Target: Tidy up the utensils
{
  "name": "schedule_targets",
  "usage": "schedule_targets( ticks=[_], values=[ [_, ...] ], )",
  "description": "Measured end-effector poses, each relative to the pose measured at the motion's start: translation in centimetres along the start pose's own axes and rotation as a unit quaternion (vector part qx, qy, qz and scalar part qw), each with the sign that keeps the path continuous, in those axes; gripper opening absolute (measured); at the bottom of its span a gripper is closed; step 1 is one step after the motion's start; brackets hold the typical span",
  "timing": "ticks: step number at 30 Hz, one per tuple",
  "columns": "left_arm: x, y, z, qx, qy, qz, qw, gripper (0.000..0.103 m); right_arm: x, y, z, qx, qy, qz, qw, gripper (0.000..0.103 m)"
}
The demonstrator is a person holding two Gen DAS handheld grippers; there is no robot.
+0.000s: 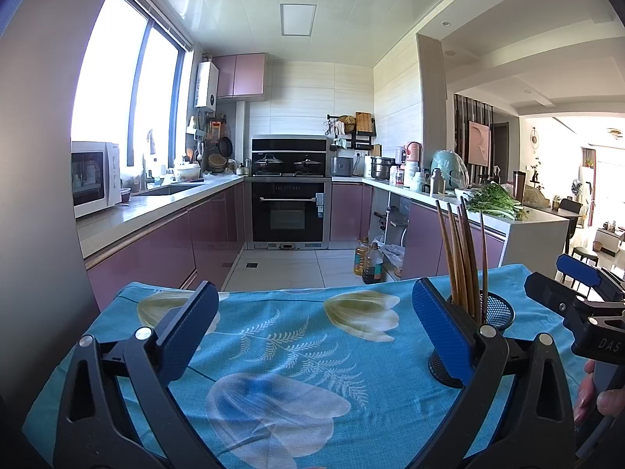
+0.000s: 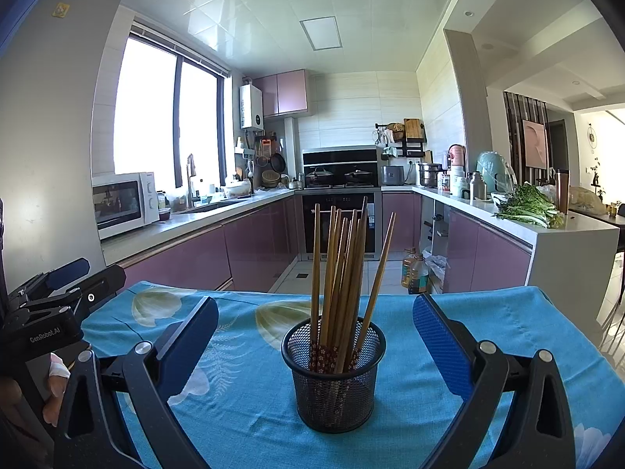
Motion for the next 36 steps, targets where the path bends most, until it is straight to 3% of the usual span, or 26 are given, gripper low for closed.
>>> schedule_targets(
  ticks=[36],
  values=[
    [0.05,-0.5,0.65,0.006,0.006,0.004,1.0,0.098,-0.08,-0.43,-0.07,0.01,-0.006,0.009,1.0,0.097]
  ],
)
Point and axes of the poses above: each gripper's, at about its wrist camera, not at the fingertips, and x roughly the way its jaws point, z to its right, y to its top, the point moved 4 cm from there along x, roughly the way its jaws point, and after that the axes turned 8 degrees about -z, right-handed, at the moved point
